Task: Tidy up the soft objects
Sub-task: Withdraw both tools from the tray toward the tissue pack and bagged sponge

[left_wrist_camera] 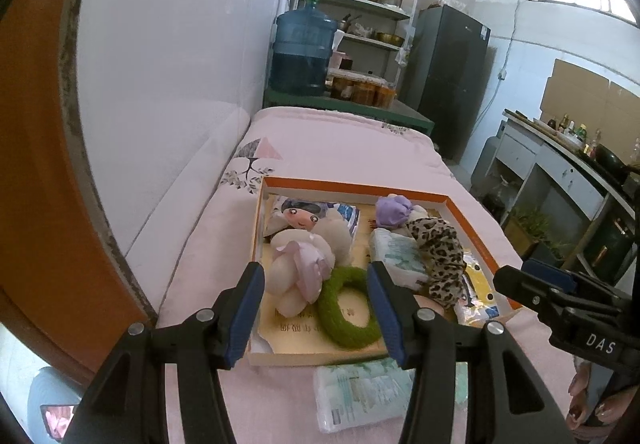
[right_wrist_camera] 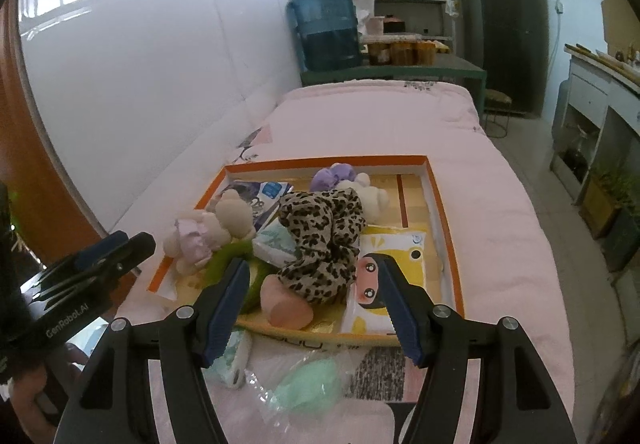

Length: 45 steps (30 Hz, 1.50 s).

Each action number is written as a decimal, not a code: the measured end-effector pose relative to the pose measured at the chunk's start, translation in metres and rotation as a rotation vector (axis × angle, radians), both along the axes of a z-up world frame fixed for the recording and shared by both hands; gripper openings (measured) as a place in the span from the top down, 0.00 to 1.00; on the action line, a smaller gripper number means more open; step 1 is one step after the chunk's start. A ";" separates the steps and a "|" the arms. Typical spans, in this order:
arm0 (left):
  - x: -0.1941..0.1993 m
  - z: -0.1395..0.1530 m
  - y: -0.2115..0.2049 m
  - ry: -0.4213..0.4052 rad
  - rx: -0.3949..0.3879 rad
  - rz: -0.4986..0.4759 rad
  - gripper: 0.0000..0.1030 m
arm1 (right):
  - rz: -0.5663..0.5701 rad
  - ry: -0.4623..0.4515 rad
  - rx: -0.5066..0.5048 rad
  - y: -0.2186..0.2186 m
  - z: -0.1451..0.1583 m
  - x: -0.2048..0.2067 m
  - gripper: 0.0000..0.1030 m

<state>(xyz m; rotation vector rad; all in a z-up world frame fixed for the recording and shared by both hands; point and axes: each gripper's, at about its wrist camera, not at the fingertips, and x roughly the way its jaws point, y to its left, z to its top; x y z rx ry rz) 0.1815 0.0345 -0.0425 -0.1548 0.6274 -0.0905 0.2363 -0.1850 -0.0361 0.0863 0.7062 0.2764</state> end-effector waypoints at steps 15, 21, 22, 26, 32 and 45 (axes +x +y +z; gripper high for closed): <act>-0.032 0.015 0.001 -0.030 0.001 -0.015 0.48 | -0.010 -0.022 0.002 -0.001 0.015 -0.036 0.33; -0.046 0.022 -0.002 -0.045 0.011 -0.027 0.48 | -0.012 -0.026 -0.002 -0.001 0.018 -0.051 0.33; -0.047 0.022 -0.002 -0.047 0.011 -0.029 0.48 | -0.014 -0.026 -0.003 -0.001 0.018 -0.053 0.33; -0.057 0.026 -0.003 -0.056 0.013 -0.039 0.48 | -0.020 -0.023 -0.002 -0.003 0.018 -0.061 0.33; -0.068 0.023 -0.002 -0.047 0.000 -0.049 0.48 | -0.033 -0.006 -0.001 -0.007 0.011 -0.074 0.32; -0.075 0.002 -0.005 0.000 -0.022 -0.084 0.48 | -0.033 0.085 0.013 -0.003 -0.031 -0.079 0.27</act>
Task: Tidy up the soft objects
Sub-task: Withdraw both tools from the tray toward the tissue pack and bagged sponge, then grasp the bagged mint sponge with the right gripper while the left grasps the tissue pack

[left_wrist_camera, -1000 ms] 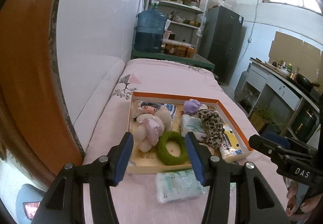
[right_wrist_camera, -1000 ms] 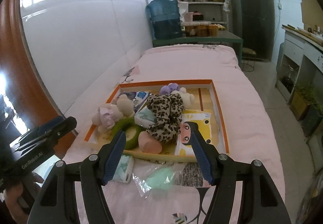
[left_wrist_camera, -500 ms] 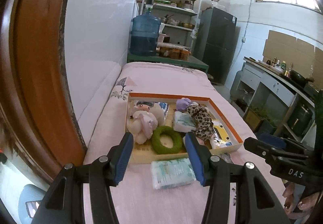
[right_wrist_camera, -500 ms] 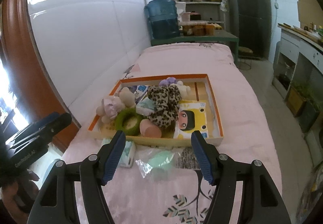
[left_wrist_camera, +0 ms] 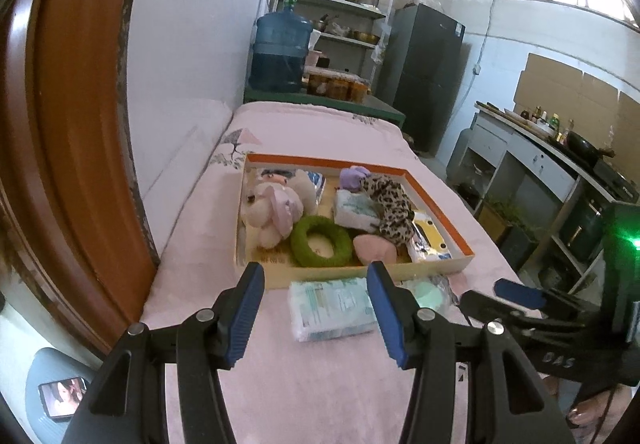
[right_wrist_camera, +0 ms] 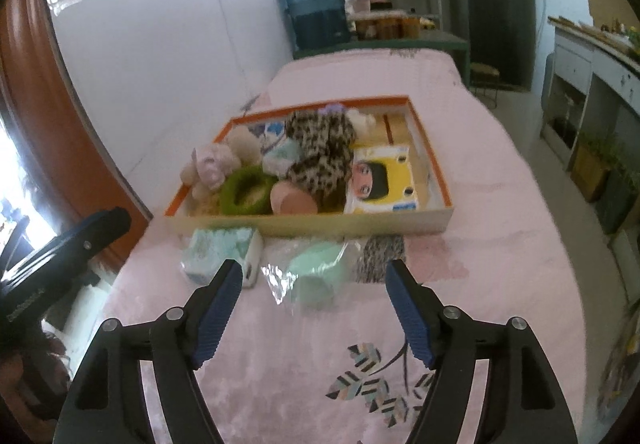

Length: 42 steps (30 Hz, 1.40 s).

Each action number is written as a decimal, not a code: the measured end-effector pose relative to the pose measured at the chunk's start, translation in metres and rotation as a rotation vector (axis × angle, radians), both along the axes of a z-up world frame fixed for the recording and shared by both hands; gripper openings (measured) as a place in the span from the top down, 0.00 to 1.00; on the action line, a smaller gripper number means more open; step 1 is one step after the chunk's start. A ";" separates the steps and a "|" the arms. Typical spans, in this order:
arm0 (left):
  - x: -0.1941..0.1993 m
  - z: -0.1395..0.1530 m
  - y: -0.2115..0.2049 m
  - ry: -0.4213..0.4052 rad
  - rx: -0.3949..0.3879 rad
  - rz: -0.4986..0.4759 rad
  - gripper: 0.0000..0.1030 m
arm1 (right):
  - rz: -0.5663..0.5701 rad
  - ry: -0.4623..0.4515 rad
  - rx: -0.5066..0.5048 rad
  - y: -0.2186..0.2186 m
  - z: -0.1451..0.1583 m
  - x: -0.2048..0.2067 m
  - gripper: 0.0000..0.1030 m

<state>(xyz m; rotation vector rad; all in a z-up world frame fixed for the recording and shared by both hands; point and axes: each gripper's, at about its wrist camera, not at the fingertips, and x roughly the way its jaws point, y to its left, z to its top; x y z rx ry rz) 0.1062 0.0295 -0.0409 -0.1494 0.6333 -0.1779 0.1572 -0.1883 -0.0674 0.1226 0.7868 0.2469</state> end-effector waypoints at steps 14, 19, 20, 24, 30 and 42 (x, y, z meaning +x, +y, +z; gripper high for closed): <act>0.012 -0.020 0.001 0.045 -0.003 -0.011 0.48 | -0.027 0.086 0.007 0.008 -0.035 0.039 0.27; 0.021 -0.029 -0.001 0.069 0.000 -0.025 0.48 | -0.021 0.104 0.017 0.009 -0.045 0.049 0.27; 0.022 -0.030 -0.002 0.073 0.002 -0.027 0.48 | -0.018 0.107 0.020 0.009 -0.046 0.050 0.27; 0.028 -0.036 -0.005 0.088 0.009 -0.037 0.48 | -0.011 0.139 0.048 0.008 -0.055 0.056 0.39; 0.044 -0.047 -0.001 0.122 0.002 -0.058 0.48 | -0.006 0.143 0.085 0.002 -0.057 0.054 0.52; 0.035 -0.080 -0.015 0.260 -0.142 -0.208 0.48 | 0.003 0.114 0.106 -0.004 -0.045 0.041 0.52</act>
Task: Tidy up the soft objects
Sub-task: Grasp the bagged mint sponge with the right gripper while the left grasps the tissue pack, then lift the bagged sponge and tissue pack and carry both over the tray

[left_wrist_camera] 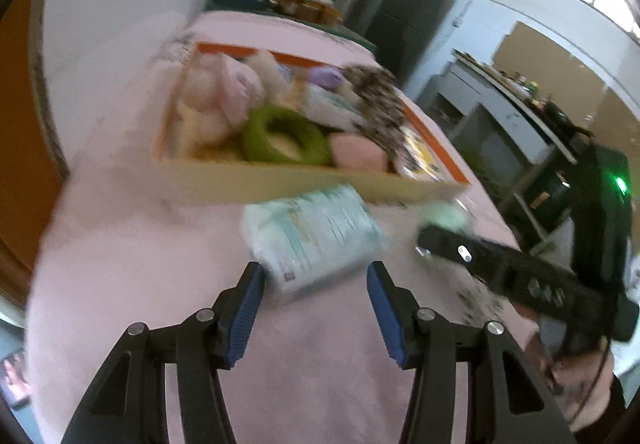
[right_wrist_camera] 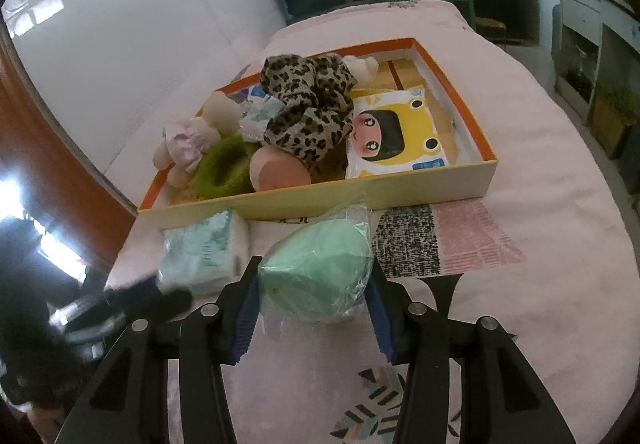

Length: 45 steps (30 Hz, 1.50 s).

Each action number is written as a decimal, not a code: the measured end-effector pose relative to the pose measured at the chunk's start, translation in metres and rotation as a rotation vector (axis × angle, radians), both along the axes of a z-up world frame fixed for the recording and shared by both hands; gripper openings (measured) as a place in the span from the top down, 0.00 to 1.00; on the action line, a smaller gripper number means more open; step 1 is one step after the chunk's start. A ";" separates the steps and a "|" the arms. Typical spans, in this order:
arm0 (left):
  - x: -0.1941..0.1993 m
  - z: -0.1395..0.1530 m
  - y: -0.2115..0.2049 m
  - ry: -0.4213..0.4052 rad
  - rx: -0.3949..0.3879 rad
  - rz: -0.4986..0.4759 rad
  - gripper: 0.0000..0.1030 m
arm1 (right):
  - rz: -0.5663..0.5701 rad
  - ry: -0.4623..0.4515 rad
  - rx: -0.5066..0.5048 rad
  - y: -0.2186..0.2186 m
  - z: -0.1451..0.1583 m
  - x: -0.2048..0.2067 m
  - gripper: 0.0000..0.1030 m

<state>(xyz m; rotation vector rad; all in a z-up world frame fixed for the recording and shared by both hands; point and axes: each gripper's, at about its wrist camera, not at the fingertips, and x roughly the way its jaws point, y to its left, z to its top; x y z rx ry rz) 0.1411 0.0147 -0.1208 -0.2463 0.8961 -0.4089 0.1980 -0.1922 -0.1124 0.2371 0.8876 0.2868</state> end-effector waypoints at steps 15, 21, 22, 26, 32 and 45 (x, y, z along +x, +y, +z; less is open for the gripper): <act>-0.025 0.028 -0.033 -0.158 0.135 -0.112 0.45 | -0.062 -0.041 0.014 -0.031 0.018 -0.022 0.52; -0.005 0.027 -0.035 -0.182 0.158 -0.182 0.30 | -0.066 -0.037 0.030 -0.033 0.017 -0.023 0.52; -0.004 0.026 -0.038 -0.180 0.159 -0.201 0.29 | -0.069 -0.036 0.031 -0.034 0.016 -0.023 0.52; 0.009 0.017 -0.051 -0.158 0.196 -0.237 0.28 | -0.081 -0.033 0.039 -0.038 0.015 -0.023 0.51; 0.021 0.001 -0.059 -0.085 0.231 -0.242 0.28 | -0.081 -0.028 0.036 -0.038 0.012 -0.021 0.51; 0.017 0.001 -0.049 -0.058 0.177 -0.174 0.53 | -0.066 -0.030 0.015 -0.032 0.011 -0.021 0.51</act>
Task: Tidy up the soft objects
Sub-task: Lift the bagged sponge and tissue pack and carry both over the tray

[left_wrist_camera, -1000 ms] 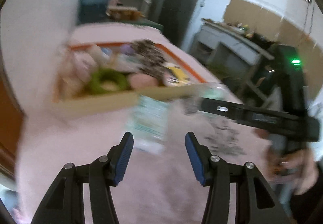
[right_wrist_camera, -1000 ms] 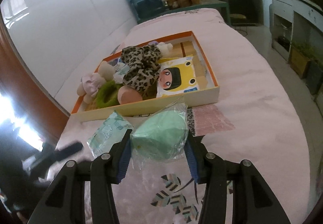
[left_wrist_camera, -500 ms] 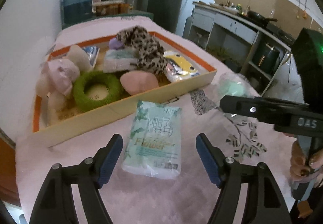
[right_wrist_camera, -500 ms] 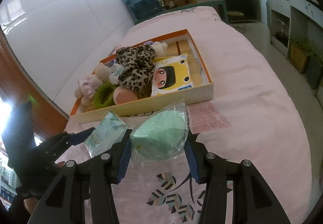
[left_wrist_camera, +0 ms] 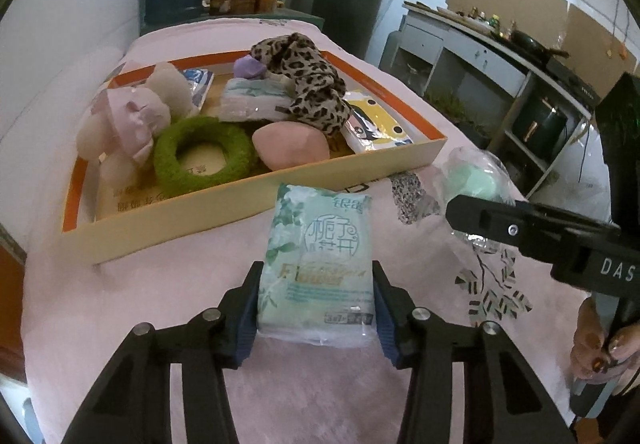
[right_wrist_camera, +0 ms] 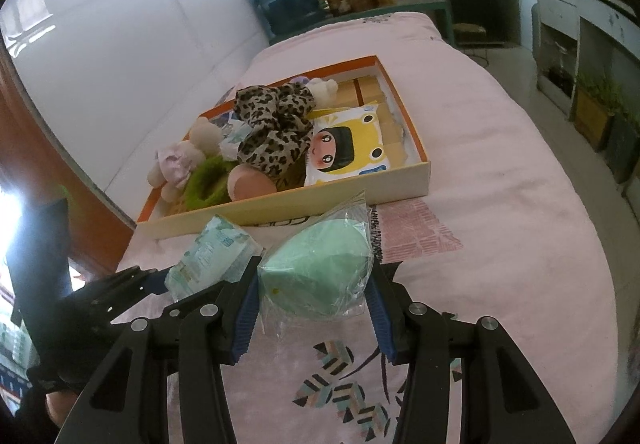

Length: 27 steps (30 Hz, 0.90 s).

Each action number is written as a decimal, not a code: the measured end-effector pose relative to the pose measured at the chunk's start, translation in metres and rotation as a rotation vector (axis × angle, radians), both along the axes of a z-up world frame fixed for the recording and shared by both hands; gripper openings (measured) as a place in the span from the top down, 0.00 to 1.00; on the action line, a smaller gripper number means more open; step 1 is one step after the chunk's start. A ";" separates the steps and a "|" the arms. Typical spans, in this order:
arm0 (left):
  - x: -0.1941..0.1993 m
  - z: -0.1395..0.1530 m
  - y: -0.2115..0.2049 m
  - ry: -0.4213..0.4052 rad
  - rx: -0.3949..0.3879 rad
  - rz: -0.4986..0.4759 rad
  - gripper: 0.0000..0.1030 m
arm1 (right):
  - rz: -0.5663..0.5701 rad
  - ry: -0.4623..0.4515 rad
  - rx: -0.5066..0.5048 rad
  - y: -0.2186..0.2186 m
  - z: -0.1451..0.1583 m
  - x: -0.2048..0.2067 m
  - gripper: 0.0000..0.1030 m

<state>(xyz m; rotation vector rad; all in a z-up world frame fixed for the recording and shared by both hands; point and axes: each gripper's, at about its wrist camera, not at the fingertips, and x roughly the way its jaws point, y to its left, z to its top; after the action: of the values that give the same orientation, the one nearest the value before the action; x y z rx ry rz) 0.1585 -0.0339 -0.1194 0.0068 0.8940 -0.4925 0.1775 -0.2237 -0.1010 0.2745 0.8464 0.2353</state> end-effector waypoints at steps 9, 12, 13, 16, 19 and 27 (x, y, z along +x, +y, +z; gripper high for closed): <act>-0.011 0.016 0.008 -0.027 -0.034 0.060 0.53 | 0.018 -0.023 -0.011 0.007 0.011 -0.004 0.51; -0.013 0.026 0.010 -0.042 -0.044 0.079 0.53 | 0.027 -0.035 -0.018 0.010 0.016 -0.005 0.51; -0.014 0.029 0.010 -0.046 -0.047 0.086 0.53 | 0.030 -0.040 -0.021 0.011 0.019 -0.005 0.51; -0.015 0.040 0.014 -0.064 -0.054 0.114 0.53 | 0.041 -0.055 -0.027 0.013 0.027 -0.004 0.51; -0.016 0.051 0.017 -0.084 -0.053 0.144 0.53 | 0.051 -0.072 -0.038 0.015 0.034 -0.003 0.51; -0.014 0.073 0.020 -0.131 -0.048 0.195 0.53 | 0.071 -0.114 -0.061 0.018 0.053 0.002 0.51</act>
<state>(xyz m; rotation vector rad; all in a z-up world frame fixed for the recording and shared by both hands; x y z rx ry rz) 0.1445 -0.0141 -0.0459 -0.0898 0.7458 -0.3272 0.1793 -0.2052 -0.0482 0.1725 0.7497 0.2885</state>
